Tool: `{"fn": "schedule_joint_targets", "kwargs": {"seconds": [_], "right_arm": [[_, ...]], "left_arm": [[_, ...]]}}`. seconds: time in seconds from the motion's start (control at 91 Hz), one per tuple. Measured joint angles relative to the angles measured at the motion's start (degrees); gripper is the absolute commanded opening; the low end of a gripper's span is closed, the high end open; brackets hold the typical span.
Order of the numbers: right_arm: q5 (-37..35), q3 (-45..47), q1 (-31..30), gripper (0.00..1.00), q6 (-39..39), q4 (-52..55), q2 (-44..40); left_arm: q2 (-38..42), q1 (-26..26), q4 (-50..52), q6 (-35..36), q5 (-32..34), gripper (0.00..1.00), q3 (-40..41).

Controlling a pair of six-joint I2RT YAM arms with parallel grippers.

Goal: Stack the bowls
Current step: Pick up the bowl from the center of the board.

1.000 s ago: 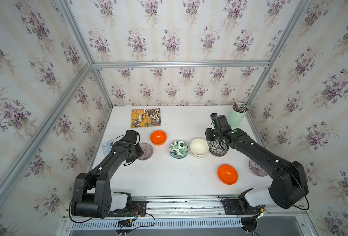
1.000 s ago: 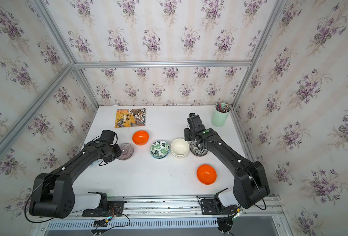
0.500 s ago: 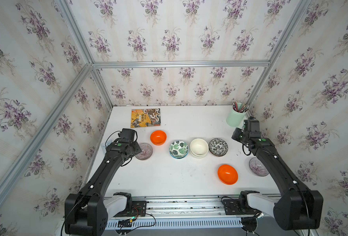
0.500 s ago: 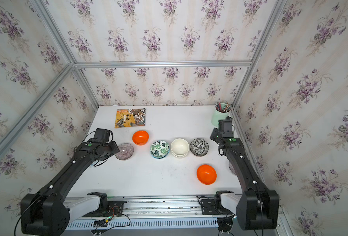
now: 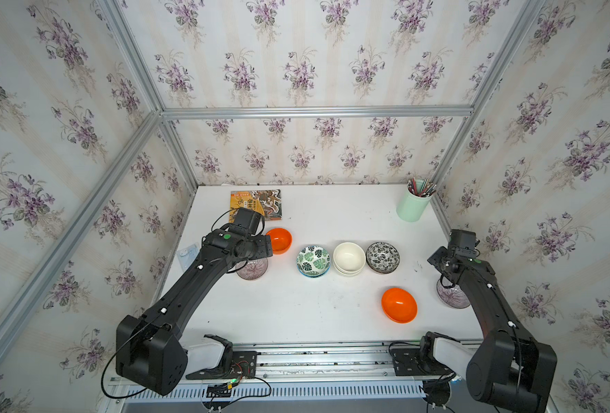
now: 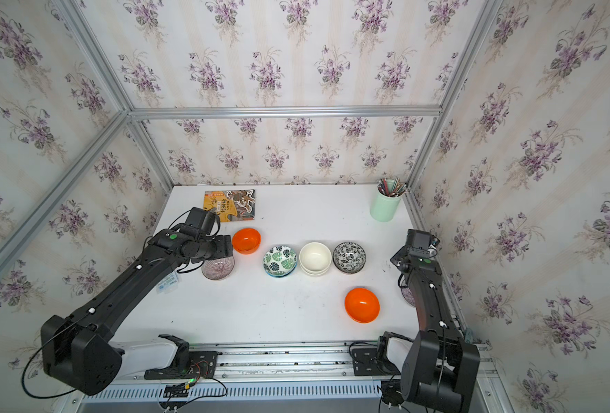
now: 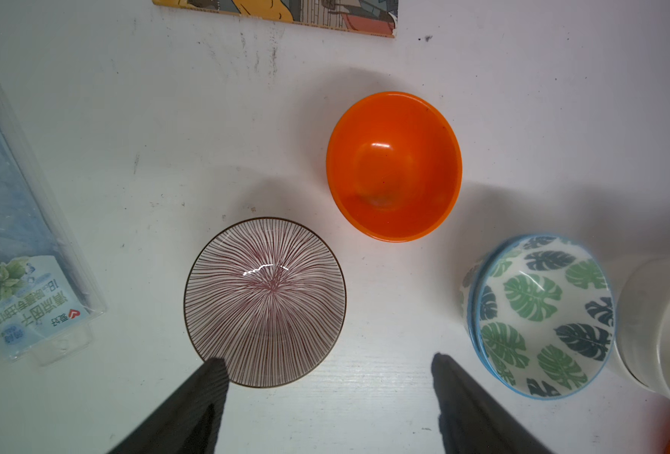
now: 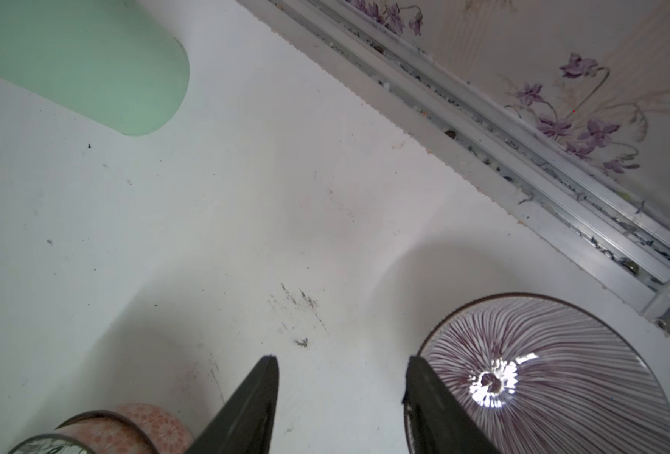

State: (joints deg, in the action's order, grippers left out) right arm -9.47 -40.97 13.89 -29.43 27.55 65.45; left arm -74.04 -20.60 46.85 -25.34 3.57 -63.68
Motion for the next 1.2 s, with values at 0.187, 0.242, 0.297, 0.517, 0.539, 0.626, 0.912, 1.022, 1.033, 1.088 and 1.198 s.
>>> {"fn": "schedule_joint_targets", "kwargs": {"seconds": [0.187,0.242,0.297,0.517,0.539,0.626,0.912,1.022,1.033,1.088,1.198], "right_arm": [[-0.48,2.27,0.00,0.58,-0.39,-1.31,2.25],[-0.61,3.17,0.00,0.58,-0.46,-1.75,1.99],[-1.01,3.96,0.02,0.58,-0.57,-2.05,1.57],[-2.14,6.43,0.04,0.58,-0.74,-2.73,1.29],[-2.23,6.71,0.04,0.58,-0.79,-2.93,1.46],[-2.21,7.74,0.04,0.53,-1.33,-4.04,2.67],[-6.10,7.69,0.02,0.00,-1.36,-8.83,5.16],[-6.21,6.62,0.00,0.00,-1.03,-9.92,5.57],[-6.01,6.49,0.00,0.00,-0.87,-9.81,5.64],[-4.70,5.57,-0.11,0.00,-0.61,-9.20,5.68],[-2.89,2.10,-4.20,0.00,0.07,-6.82,5.51]], "left_arm": [[-0.02,-0.13,0.66,0.15,-0.42,0.85,0.00],[-0.28,-0.15,0.68,0.15,-0.48,0.85,-0.02],[-0.59,-0.24,0.70,0.15,-0.63,0.85,-0.02],[-1.46,-0.42,0.61,0.15,-1.31,0.85,-0.52],[-1.51,-0.48,0.61,0.15,-1.40,0.85,-0.55],[-1.75,-0.70,0.57,0.15,-1.49,0.85,-0.61],[-1.86,-0.81,0.52,0.15,-1.73,0.84,-0.85],[-2.03,-0.81,0.50,0.13,-1.70,0.84,-0.94],[-2.12,-0.81,0.50,0.13,-1.70,0.83,-0.96],[-2.67,-0.81,0.35,0.11,-1.73,0.82,-1.11],[-4.00,-0.81,-0.20,0.09,-2.36,0.81,-1.62]]}}
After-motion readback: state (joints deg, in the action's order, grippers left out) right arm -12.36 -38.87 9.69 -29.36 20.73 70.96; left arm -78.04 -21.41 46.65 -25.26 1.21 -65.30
